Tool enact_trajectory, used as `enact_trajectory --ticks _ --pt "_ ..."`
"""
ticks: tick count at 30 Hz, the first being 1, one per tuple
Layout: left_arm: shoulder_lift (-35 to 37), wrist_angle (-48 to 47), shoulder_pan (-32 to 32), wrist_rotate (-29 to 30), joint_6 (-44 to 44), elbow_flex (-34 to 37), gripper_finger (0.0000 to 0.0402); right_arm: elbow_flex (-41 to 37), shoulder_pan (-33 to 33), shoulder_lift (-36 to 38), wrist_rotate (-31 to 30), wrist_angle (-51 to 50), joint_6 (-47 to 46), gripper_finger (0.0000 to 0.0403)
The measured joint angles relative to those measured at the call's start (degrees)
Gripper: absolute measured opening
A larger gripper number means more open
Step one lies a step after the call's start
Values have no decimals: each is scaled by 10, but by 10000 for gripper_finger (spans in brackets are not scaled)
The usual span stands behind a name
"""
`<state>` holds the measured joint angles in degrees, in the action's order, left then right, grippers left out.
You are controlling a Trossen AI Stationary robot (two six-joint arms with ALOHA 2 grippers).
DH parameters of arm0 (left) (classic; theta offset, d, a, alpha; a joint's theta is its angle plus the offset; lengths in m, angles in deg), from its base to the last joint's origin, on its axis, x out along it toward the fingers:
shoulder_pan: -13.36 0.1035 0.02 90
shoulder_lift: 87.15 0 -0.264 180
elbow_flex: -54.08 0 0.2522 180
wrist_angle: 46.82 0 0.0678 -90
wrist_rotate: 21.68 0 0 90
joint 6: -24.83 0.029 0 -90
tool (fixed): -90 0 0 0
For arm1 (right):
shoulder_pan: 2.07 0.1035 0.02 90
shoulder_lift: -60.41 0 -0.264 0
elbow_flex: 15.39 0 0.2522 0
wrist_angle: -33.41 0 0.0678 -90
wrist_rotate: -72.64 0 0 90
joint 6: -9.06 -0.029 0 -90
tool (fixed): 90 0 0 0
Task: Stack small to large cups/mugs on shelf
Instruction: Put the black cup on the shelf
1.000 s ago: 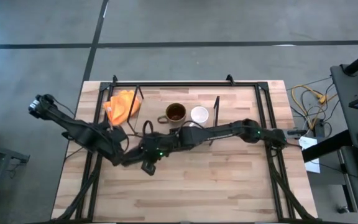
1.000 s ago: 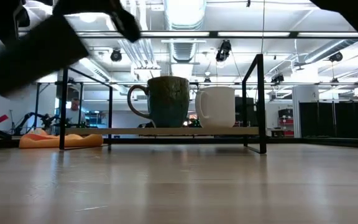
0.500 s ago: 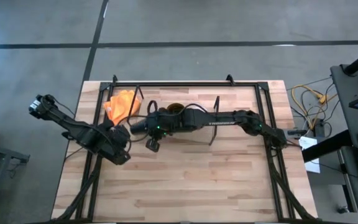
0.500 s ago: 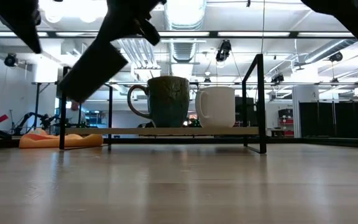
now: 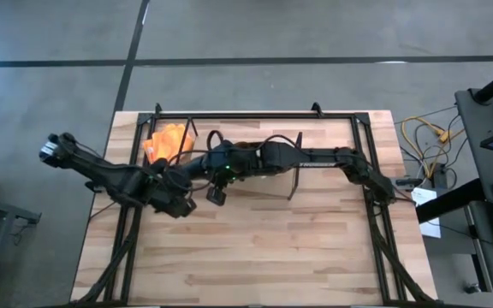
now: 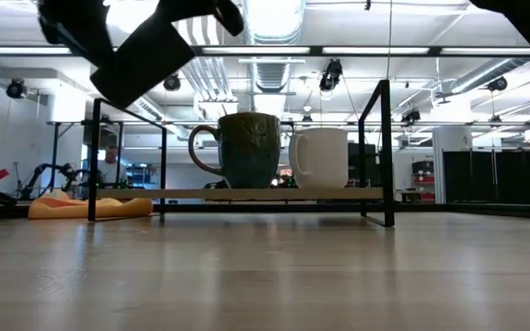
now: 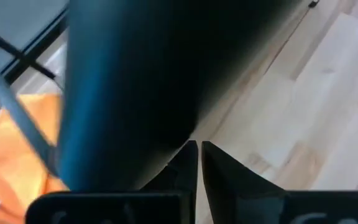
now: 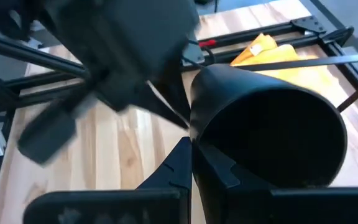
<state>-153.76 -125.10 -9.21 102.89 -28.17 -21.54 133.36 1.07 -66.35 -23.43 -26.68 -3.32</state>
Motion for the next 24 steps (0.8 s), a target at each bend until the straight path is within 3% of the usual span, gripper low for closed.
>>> enact_trajectory --ticks 11,24 --pt "-67 60 39 -20 56 0 8 0 -1 22 -1 -20 24 8" --pt "-64 158 41 -31 85 0 8 0 0 45 0 -19 39 9"
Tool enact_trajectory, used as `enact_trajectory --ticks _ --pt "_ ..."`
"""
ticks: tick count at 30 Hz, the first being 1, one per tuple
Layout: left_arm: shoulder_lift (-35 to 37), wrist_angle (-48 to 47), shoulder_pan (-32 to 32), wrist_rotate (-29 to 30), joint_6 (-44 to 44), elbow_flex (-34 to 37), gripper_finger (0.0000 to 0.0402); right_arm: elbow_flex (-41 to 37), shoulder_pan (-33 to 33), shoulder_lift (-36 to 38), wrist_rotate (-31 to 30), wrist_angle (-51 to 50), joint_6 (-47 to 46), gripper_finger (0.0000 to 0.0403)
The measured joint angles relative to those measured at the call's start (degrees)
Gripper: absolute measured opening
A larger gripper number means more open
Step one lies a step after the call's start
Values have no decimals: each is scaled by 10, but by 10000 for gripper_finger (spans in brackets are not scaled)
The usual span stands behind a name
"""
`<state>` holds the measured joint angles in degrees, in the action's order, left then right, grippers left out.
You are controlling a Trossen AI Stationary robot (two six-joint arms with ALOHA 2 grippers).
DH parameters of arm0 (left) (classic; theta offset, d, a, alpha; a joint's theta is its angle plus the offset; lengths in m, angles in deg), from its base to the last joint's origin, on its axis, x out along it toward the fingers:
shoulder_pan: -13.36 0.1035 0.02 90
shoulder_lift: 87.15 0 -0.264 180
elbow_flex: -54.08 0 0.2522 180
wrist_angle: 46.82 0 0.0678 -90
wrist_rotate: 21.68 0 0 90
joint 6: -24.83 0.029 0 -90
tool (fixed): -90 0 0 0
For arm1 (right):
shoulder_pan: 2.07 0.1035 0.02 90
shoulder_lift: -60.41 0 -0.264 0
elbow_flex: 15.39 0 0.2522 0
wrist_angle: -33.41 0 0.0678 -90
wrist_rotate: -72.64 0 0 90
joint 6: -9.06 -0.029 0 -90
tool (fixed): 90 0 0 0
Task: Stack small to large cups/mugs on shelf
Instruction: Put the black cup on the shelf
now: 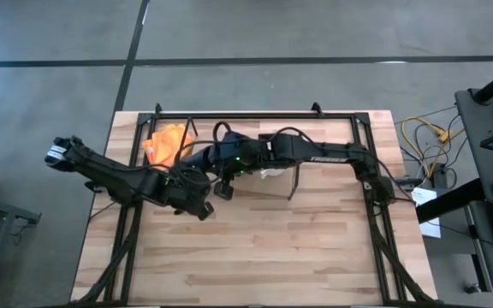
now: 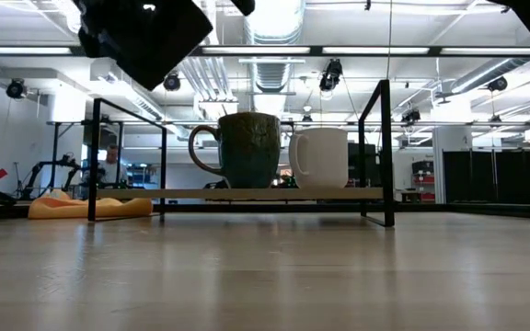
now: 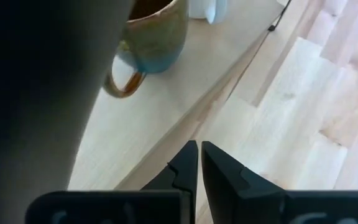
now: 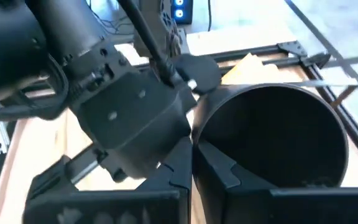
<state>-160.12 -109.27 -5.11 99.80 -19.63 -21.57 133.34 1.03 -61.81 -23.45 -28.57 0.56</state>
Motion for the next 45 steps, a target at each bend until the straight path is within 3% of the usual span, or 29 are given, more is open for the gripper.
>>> enact_trajectory --ticks 8,15,20,35,45 --pt "24 -2 0 4 4 -22 8 0 -1 3 -28 -122 -29 9" --pt "54 -2 1 5 1 -10 8 0 0 3 -27 -81 -30 9" --pt "54 -4 1 19 0 -2 8 0 0 3 16 -46 -42 9" --pt "89 -26 1 37 -1 -4 8 0 0 3 16 -125 -59 8" --pt "69 -43 8 61 3 1 1 0 3 7 26 -95 -60 8"
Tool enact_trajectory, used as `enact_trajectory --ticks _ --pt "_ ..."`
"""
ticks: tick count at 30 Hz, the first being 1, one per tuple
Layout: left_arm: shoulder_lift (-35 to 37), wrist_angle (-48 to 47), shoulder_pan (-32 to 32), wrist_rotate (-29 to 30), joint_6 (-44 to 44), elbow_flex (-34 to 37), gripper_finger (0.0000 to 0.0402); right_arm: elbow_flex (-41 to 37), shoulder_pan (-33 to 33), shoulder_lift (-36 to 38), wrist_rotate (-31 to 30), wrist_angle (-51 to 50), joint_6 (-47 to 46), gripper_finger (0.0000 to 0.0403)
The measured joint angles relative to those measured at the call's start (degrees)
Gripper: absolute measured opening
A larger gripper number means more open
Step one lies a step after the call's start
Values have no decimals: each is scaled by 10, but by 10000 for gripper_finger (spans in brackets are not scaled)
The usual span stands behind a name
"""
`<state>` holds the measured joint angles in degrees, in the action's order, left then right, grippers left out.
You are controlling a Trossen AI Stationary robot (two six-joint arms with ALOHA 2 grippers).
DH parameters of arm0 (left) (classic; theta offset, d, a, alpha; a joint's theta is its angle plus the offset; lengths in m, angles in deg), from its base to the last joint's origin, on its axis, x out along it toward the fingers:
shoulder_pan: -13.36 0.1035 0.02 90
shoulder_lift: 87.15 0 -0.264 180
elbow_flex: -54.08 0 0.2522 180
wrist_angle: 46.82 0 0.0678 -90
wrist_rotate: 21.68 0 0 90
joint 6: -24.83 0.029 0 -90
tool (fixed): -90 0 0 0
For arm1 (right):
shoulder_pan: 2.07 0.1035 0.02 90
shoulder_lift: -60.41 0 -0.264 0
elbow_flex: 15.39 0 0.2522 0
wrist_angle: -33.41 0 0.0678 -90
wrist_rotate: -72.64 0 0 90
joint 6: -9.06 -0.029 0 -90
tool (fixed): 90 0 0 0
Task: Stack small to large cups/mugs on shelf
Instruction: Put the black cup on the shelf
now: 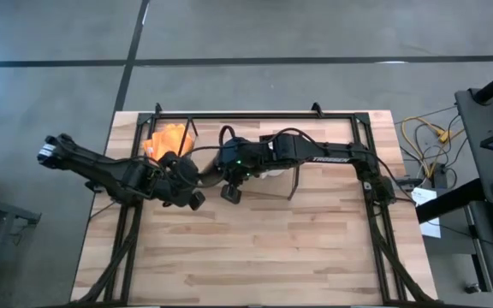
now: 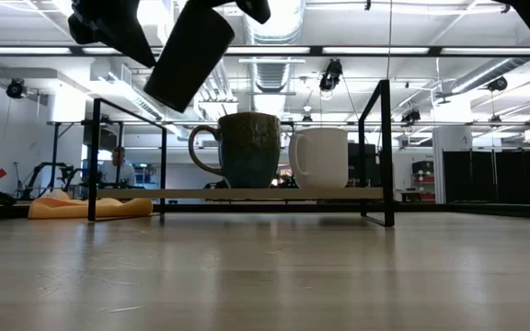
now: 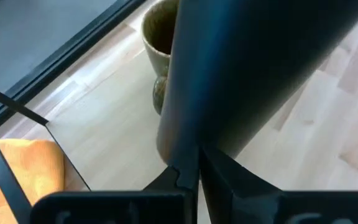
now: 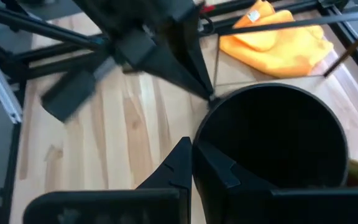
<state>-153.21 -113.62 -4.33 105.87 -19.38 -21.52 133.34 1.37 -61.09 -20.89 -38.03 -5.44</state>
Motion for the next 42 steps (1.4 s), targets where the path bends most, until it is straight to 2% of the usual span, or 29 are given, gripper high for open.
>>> enact_trajectory --ticks 19,31,37,42 --pt "-25 13 1 -27 2 0 0 0 0 0 10 39 5 8" --pt "33 -105 1 -31 -3 -69 0 0 -18 -3 -11 45 40 8" --pt "67 -110 1 -7 2 -96 0 -1 -32 -9 -11 74 115 8" --pt "76 -109 1 14 27 -108 0 -2 -51 -28 -10 87 124 8"
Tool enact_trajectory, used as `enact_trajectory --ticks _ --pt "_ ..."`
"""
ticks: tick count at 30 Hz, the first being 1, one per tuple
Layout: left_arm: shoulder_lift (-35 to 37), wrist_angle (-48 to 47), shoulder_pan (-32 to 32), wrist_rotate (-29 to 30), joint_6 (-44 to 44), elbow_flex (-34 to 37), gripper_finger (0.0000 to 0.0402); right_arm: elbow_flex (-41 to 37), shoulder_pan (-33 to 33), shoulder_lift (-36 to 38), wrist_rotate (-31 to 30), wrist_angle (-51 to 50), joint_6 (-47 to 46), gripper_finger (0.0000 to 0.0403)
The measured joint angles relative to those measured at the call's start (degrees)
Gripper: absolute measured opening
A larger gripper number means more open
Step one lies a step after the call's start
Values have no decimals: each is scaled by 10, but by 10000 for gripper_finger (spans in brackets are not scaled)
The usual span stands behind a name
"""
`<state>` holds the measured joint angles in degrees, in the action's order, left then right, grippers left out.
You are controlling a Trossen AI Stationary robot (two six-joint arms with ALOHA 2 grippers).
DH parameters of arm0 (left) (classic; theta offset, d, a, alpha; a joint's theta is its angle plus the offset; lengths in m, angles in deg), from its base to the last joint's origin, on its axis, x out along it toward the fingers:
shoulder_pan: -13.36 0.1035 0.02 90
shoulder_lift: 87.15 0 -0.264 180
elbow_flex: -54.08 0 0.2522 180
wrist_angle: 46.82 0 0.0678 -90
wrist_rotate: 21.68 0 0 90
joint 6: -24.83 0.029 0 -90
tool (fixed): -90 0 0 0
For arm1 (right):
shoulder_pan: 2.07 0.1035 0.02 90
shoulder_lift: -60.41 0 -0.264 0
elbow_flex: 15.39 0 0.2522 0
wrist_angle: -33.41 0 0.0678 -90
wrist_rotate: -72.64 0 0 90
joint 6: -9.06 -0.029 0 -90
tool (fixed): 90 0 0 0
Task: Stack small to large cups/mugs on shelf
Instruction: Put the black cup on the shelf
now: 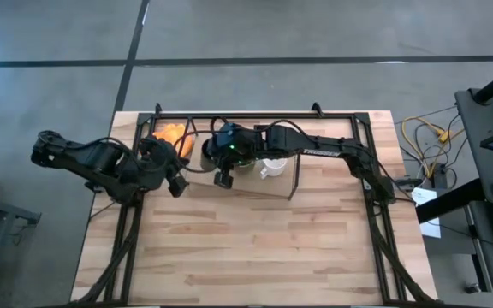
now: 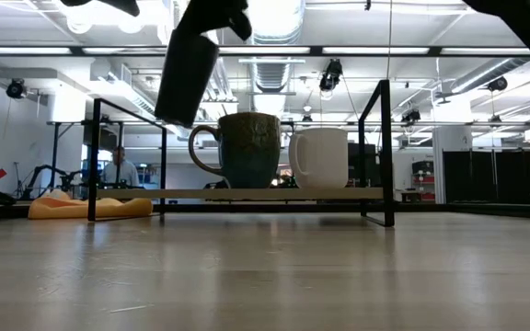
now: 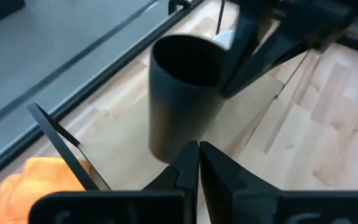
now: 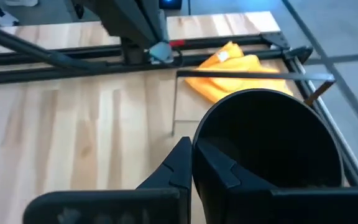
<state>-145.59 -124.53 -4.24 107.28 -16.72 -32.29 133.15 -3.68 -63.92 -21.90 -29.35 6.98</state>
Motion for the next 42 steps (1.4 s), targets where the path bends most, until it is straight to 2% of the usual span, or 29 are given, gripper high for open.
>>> enact_trajectory --ticks 6,19,27,42 --pt "-1 -1 0 5 4 7 0 0 -13 -21 2 46 17 8" --pt "-5 -1 0 6 5 9 0 0 -27 -76 7 47 22 8" --pt "-5 -1 0 6 5 10 0 0 -29 -79 4 6 41 8" --pt "-11 0 0 9 4 10 0 0 -37 -79 4 2 52 8"
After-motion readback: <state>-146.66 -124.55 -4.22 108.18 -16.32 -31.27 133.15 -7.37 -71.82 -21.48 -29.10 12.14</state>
